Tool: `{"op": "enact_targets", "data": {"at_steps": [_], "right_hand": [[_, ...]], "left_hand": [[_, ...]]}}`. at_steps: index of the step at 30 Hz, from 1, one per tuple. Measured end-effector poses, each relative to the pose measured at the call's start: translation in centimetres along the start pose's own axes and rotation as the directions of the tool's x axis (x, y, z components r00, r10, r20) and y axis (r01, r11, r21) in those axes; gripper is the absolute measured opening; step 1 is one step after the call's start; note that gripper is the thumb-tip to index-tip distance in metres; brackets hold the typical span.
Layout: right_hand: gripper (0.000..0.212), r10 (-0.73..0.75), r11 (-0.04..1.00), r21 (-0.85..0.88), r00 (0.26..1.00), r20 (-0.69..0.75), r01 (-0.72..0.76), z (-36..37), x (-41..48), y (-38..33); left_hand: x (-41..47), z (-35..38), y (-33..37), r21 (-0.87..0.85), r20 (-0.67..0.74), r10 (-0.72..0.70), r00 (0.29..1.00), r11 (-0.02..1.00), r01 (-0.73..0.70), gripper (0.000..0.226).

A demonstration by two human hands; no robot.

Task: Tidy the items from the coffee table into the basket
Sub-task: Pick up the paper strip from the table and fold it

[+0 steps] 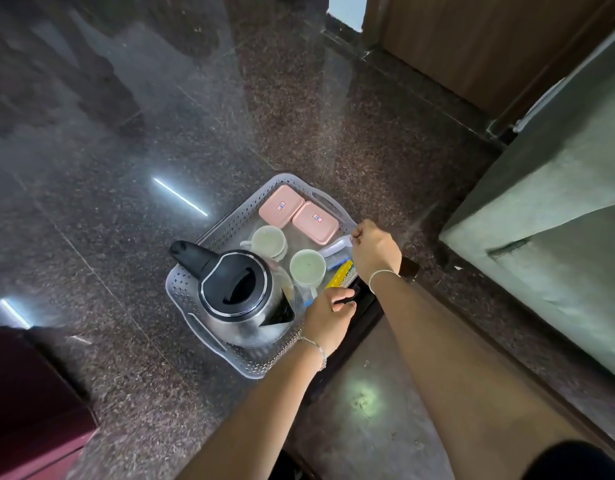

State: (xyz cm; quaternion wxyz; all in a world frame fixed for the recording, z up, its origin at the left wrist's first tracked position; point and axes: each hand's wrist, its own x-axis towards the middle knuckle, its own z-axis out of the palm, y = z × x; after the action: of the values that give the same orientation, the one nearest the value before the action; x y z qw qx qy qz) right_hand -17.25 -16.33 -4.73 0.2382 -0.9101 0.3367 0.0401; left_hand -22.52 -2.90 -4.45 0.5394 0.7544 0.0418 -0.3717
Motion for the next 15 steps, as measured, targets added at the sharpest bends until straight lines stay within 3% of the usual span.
{"op": "enact_targets", "data": {"at_steps": [7,15], "right_hand": [[0.038,-0.007,0.994,0.112,1.000,-0.030,0.010,0.5,-0.4,0.0],[0.036,0.007,0.980,0.200,0.999,-0.033,0.000,-1.4,-2.8,0.8]], "left_hand": [[-0.1,-0.7,0.6,-0.017,-0.078,0.023,0.997,1.000,-0.024,0.018],[-1.1,-1.1,1.1,-0.036,-0.104,0.012,0.994,0.999,-0.016,0.017]]}}
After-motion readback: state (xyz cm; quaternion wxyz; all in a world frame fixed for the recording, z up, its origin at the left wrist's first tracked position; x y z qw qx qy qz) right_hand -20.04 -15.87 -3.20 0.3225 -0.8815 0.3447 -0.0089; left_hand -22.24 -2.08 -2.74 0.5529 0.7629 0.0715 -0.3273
